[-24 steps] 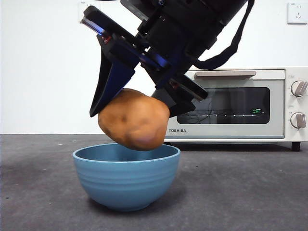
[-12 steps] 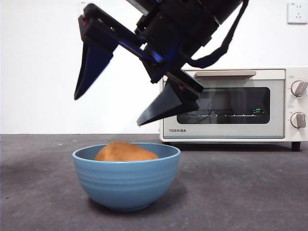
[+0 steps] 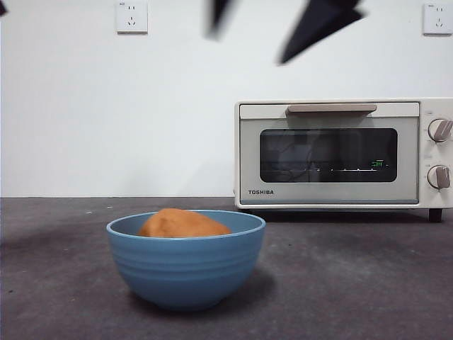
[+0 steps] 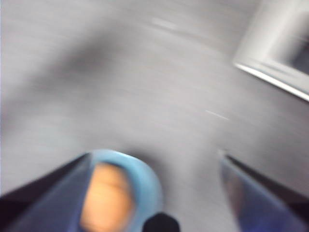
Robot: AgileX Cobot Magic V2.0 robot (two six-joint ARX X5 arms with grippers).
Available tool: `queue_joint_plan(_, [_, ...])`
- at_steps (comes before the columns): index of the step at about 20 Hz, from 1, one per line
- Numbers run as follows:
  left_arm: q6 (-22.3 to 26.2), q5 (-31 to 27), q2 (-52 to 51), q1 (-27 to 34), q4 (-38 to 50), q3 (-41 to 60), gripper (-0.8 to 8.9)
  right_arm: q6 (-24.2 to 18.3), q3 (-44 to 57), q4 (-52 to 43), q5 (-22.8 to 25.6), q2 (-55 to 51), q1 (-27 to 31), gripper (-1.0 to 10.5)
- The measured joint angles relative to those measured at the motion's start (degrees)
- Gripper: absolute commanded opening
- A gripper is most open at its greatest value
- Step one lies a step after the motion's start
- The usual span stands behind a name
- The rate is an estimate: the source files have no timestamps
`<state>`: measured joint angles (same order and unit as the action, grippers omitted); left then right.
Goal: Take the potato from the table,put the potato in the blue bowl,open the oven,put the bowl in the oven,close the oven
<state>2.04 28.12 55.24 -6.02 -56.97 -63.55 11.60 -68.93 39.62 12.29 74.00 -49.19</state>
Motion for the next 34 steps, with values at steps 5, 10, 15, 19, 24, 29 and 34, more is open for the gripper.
queue_joint_plan(5, [-4.57, 6.88, 8.52, -2.82, 11.5, 0.0, -0.05, -2.82, 0.0, 12.46, 8.74, -10.03, 9.57, 0.9])
queue_joint_plan(10, [-8.9, 6.91, 20.52, -10.23, 22.82, -2.1, -0.05, -6.56, 0.0, 16.96, 8.72, -20.0, 20.85, -0.1])
queue_joint_plan(15, [-9.25, 4.74, 34.47, -17.4, 23.02, -15.21, -0.05, -10.8, 1.73, 17.38, 5.05, -27.32, 30.36, -0.1])
queue_joint_plan(19, [-9.25, 4.63, 42.69, -21.42, 22.99, -26.99, -0.05, -12.61, 10.21, 15.3, 1.6, -31.23, 36.26, -0.1])
queue_joint_plan(24, [-9.22, 2.29, 51.1, -25.0, 22.97, -40.68, -0.05, -10.38, 24.06, 8.22, -16.28, -35.06, 44.13, -0.1])
queue_joint_plan(29, [-7.08, -2.08, 62.12, -27.91, 24.35, -55.23, -0.06, -1.75, 28.59, 4.46, -22.8, -35.1, 48.85, -0.1])
queue_joint_plan(34, [-3.52, -4.11, 70.31, -29.73, 33.16, -58.29, -0.06, 2.97, 28.57, 3.85, -22.84, -34.86, 48.85, -0.1])
